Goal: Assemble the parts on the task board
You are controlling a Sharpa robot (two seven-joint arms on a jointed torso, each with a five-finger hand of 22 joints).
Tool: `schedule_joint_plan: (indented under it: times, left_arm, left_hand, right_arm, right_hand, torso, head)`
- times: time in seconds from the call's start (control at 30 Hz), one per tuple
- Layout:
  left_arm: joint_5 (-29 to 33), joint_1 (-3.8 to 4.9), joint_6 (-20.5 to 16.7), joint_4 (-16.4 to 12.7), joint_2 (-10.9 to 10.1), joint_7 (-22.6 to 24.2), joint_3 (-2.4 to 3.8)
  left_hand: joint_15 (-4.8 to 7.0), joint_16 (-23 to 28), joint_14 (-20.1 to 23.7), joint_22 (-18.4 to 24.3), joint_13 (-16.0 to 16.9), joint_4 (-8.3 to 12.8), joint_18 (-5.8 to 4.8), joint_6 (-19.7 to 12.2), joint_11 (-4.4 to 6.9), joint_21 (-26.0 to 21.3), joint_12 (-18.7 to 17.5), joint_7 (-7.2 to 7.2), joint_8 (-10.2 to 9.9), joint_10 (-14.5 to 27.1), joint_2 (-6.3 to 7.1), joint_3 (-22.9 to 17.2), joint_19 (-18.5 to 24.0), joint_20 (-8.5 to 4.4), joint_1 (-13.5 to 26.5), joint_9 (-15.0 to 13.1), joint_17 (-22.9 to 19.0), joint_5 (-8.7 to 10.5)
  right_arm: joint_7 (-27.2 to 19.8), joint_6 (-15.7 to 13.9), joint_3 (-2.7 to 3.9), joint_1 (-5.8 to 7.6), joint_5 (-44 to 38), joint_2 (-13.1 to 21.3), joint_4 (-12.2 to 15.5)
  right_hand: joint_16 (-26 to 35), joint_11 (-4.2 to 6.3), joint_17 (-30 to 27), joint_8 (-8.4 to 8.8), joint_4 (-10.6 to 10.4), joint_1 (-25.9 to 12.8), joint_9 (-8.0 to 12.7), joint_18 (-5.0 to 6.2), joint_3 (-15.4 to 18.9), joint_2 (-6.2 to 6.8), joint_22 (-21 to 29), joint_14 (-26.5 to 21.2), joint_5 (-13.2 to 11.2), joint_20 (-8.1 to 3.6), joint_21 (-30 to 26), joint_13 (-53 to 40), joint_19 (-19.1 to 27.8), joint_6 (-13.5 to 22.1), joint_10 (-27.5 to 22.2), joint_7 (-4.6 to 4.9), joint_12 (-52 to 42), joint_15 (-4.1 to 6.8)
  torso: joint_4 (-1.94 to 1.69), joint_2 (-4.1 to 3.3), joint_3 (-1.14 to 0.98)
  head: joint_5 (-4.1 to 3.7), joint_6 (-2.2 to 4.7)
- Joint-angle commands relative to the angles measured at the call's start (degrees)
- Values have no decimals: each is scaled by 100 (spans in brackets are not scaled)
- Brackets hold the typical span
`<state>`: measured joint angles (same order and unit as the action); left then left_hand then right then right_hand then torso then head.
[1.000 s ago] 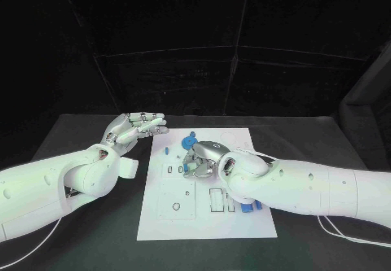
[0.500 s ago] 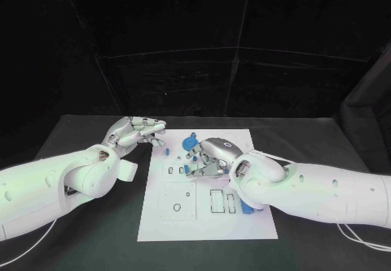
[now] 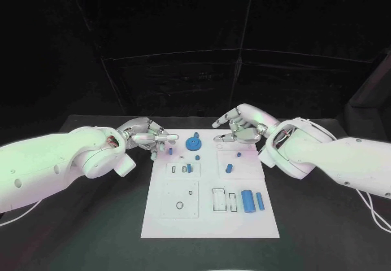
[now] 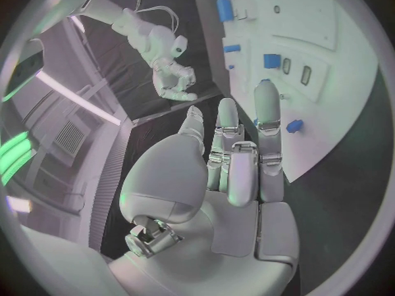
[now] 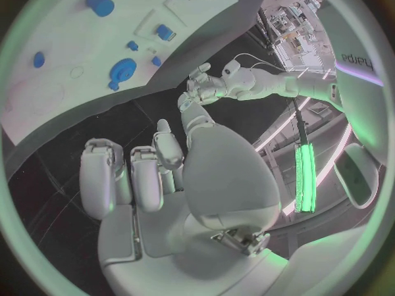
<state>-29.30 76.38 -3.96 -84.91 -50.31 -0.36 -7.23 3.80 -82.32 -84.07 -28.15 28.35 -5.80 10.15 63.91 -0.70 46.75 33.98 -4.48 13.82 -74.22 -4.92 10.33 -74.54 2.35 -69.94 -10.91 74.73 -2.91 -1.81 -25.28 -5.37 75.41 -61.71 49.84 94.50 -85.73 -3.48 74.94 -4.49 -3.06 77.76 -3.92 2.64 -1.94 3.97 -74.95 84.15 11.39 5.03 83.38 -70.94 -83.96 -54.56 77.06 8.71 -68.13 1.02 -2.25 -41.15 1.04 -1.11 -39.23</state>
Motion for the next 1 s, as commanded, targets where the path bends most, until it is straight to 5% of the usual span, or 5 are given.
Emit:
schedule_joint_plan:
  times: [0.03,0.2,0.53,0.77,1.0]
  left_arm:
    - [-1506,99,789,102,176,-1576,4]
    - [-1956,165,1193,289,530,-2197,0]
    - [-2129,245,1394,577,1104,-2546,-185]
    - [-2174,272,1290,637,1289,-2557,-261]
    - [-2193,301,1431,670,1463,-2670,-351]
  left_hand:
    - [28,-430,-484,-926,876,-66,-199,-293,35,832,1000,-8,470,350,-119,-67,36,44,-92,-389,1015,-8]
    - [-9,-680,-560,-1710,1811,-274,-250,-516,81,1486,1999,42,1065,319,-162,-31,27,17,31,-889,1388,-33]
    - [-266,849,29,-27,663,-660,17,-1718,-245,153,781,-299,1330,1914,-566,5,979,236,-182,-1249,-436,-45]
    - [-314,155,-197,-2662,381,-646,-388,-1889,-312,2130,846,-333,1691,1855,-448,21,-431,312,-474,-1292,407,-100]
    - [82,-768,-593,-4123,3013,-1042,-623,-1263,176,3140,3559,165,2759,19,-178,501,-934,-59,34,-1845,1527,16]
  right_arm:
    - [-343,245,45,69,997,105,-73]
    - [-310,243,82,122,1112,130,-261]
    - [-189,269,95,142,1134,52,-382]
    - [-105,305,95,144,1100,25,-447]
    - [-36,367,95,144,1083,-22,-512]
  right_hand:
    - [-24,1,865,-37,41,46,-6,25,12,-37,-76,435,86,6,9,-19,-5,-25,52,-11,-44,-10]
    - [-21,1,860,-40,45,47,-6,25,14,-42,-74,434,102,5,8,-21,-4,-27,54,-12,-47,-9]
    - [-6,4,837,-49,50,46,-7,28,19,-66,-62,429,153,3,4,-24,-1,-37,60,-14,-54,-6]
    - [4,4,821,-48,49,42,-6,30,21,-71,-51,425,161,2,-2,-21,4,-35,59,-14,-52,-6]
    - [8,4,815,-48,45,34,-5,30,25,-75,-52,424,168,2,-1,-30,3,-33,66,-13,-62,-6]
  torso:
    - [12,81,-45]
    - [28,119,-64]
    - [42,148,-80]
    - [42,142,-67]
    - [29,135,-67]
  head:
    - [42,-42]
    - [65,-76]
    - [80,-112]
    - [74,-115]
    - [70,-133]
